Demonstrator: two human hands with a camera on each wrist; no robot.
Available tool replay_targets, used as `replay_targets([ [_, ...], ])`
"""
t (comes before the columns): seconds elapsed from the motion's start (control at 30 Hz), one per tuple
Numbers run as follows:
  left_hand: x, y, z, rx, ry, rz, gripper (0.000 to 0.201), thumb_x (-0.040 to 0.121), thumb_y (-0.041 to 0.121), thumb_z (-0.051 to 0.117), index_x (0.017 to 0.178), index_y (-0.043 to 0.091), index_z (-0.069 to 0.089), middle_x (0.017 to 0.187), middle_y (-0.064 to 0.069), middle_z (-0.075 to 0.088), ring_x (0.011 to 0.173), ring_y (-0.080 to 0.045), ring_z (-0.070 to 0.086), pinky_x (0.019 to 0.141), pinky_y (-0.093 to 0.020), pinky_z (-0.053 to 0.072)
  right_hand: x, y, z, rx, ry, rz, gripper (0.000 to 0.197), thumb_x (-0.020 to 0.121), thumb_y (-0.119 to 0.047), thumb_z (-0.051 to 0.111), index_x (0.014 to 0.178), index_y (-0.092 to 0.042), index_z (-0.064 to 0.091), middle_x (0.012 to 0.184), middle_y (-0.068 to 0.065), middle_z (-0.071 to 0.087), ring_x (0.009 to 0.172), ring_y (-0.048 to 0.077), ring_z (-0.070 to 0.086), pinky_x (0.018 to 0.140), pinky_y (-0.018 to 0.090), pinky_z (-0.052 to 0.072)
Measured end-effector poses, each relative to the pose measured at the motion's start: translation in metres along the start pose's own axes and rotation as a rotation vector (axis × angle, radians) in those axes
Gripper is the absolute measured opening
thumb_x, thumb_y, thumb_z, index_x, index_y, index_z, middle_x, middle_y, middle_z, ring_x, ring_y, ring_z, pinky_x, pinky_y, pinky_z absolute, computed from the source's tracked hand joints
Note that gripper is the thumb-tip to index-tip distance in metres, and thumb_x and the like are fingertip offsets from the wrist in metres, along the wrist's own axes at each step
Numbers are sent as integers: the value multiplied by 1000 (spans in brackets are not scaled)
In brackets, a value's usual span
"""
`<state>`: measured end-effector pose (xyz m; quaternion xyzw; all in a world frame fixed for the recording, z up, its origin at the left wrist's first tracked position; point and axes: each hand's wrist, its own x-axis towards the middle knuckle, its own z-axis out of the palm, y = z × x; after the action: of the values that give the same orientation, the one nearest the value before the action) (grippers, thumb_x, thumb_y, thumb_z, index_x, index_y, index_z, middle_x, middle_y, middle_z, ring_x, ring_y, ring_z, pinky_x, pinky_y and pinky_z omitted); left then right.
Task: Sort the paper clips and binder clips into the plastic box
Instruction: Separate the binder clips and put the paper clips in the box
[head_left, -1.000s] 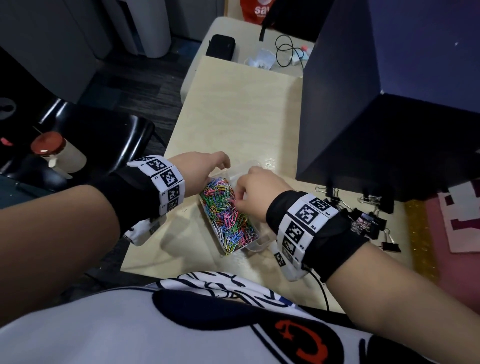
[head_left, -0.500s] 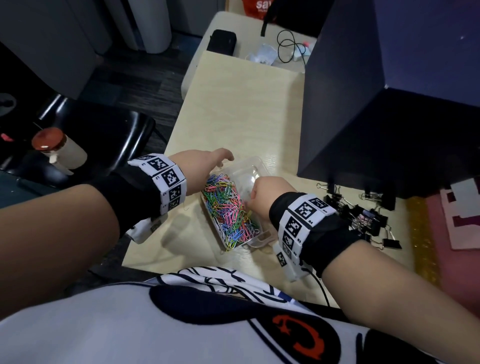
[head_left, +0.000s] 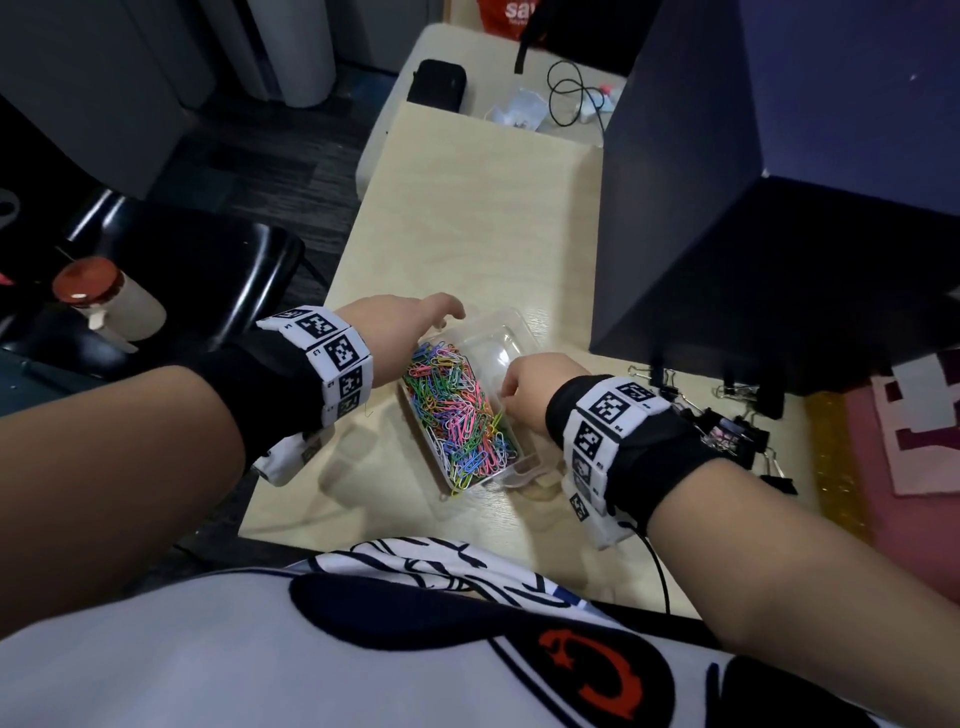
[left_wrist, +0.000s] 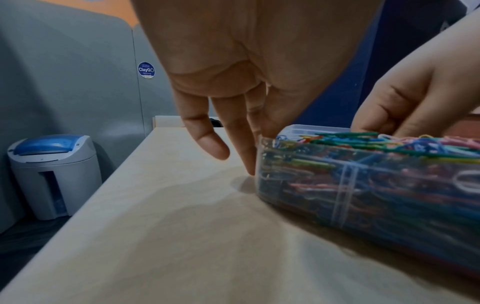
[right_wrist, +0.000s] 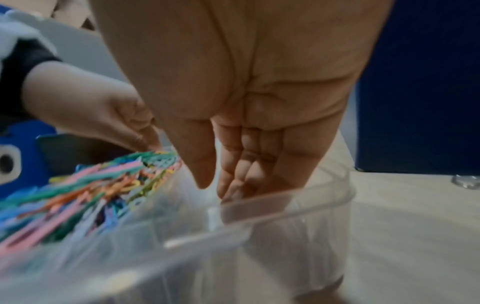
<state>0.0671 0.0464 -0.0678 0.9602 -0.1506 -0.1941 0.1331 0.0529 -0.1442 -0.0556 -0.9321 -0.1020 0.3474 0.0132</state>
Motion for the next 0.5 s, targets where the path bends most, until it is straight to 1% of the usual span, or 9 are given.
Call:
replay_targets([
  [0.03, 0, 0, 0, 0, 1, 1, 66, 84, -6, 47, 131, 37, 31, 130, 12, 57, 102, -17, 60, 82, -32, 46, 0, -3, 0, -19, 19, -14, 28, 96, -15, 45, 116, -11, 63, 111, 10, 67, 101, 28, 63, 86, 32, 52],
  [0.13, 0, 0, 0, -2, 4, 4, 65, 84, -6, 47, 131, 37, 32, 131, 13, 56, 106, -18, 59, 83, -30, 45, 3, -5, 1, -65, 43, -37, 22, 94, -16, 46, 109, -10, 61, 105, 11, 67, 96, 29, 62, 75, 30, 46],
  [0.2, 0, 0, 0, -2, 2, 10, 65, 84, -5, 47, 132, 36, 32, 131, 13, 56, 108, -18, 59, 84, -30, 45, 3, -4, 1, -111, 48, -44, 22, 95, -18, 46, 107, -8, 62, 105, 12, 67, 96, 30, 62, 72, 29, 43],
  [0.23, 0, 0, 0, 0, 5, 13, 64, 85, -4, 48, 132, 36, 32, 132, 12, 56, 110, -18, 59, 85, -30, 45, 3, -4, 0, -134, 52, -57, 23, 95, -18, 46, 108, -8, 63, 106, 11, 67, 99, 29, 62, 73, 28, 42],
  [0.3, -1, 0, -2, 8, 12, 15, 61, 87, -2, 49, 133, 34, 33, 132, 13, 56, 110, -19, 58, 85, -30, 44, 0, -3, -3, -152, 62, -89, 24, 95, -14, 47, 111, -7, 64, 111, 10, 66, 105, 27, 61, 81, 27, 44],
  [0.33, -1, 0, -2, 9, 15, 14, 60, 88, -1, 49, 134, 33, 34, 132, 13, 55, 110, -19, 58, 85, -30, 43, -1, -3, -3, -136, 69, -96, 25, 94, -12, 47, 112, -8, 64, 113, 10, 65, 107, 27, 61, 85, 27, 45],
  [0.37, -2, 0, -3, 8, 19, 10, 59, 88, -1, 49, 134, 33, 34, 132, 13, 55, 110, -19, 58, 84, -30, 43, -1, -2, -4, -114, 70, -101, 25, 94, -11, 47, 112, -9, 63, 113, 9, 65, 108, 27, 60, 86, 28, 46],
  [0.43, -2, -1, -3, 11, 28, 6, 59, 88, 0, 49, 134, 33, 34, 132, 14, 56, 109, -19, 58, 83, -29, 43, -2, -2, -5, -18, 65, -108, 25, 92, -11, 48, 109, -16, 64, 109, 9, 66, 104, 27, 60, 84, 29, 46],
  [0.5, -1, -2, -3, 9, 30, 3, 58, 88, 0, 49, 133, 34, 34, 131, 14, 56, 108, -18, 58, 82, -28, 42, -3, -3, -5, 71, 50, -119, 29, 91, -14, 48, 113, -24, 64, 108, 6, 66, 100, 26, 60, 81, 27, 45],
])
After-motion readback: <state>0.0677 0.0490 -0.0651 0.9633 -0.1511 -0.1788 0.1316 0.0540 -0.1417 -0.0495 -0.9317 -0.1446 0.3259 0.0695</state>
